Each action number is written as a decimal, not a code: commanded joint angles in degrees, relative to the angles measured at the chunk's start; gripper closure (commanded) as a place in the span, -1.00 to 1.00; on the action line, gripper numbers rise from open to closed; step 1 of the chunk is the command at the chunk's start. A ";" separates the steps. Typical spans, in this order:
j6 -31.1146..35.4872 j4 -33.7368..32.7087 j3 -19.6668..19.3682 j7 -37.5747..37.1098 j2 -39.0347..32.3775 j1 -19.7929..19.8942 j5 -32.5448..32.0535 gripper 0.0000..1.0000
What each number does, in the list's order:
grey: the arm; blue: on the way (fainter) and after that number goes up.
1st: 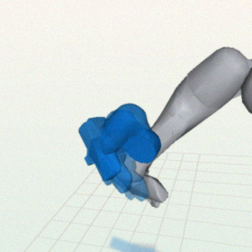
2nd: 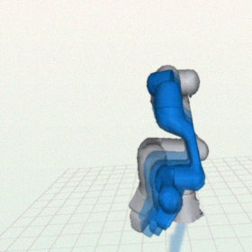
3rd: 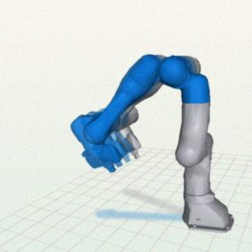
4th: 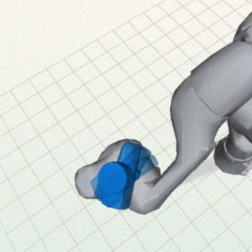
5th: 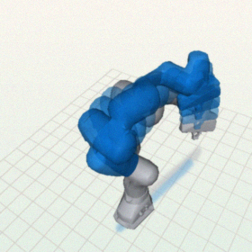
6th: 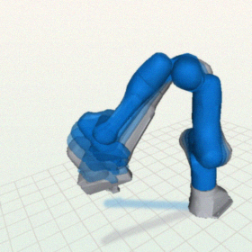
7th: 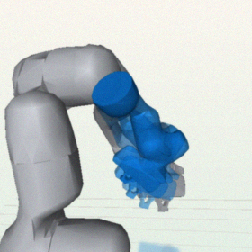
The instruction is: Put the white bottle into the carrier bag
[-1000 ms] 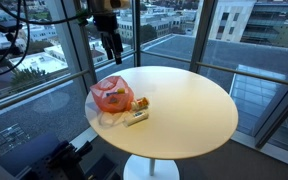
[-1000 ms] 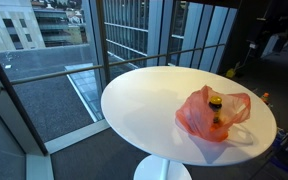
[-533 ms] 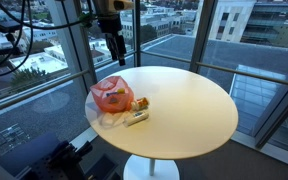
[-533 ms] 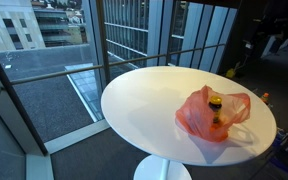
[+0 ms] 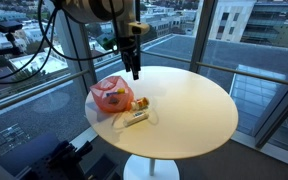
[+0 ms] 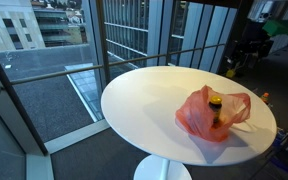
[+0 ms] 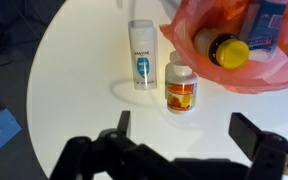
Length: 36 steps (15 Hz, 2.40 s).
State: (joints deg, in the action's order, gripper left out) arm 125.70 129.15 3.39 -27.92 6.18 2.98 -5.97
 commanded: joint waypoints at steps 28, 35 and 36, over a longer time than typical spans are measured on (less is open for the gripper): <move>5.81 -17.66 -9.00 -10.76 -33.94 -9.33 0.23 -0.39; 5.05 -16.58 -9.12 -11.58 -28.80 -10.08 0.34 0.28; 5.12 -16.16 -8.91 -11.51 -27.47 -10.19 0.33 0.28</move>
State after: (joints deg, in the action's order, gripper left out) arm 132.52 112.40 -5.18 -38.17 -25.24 -6.22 -5.69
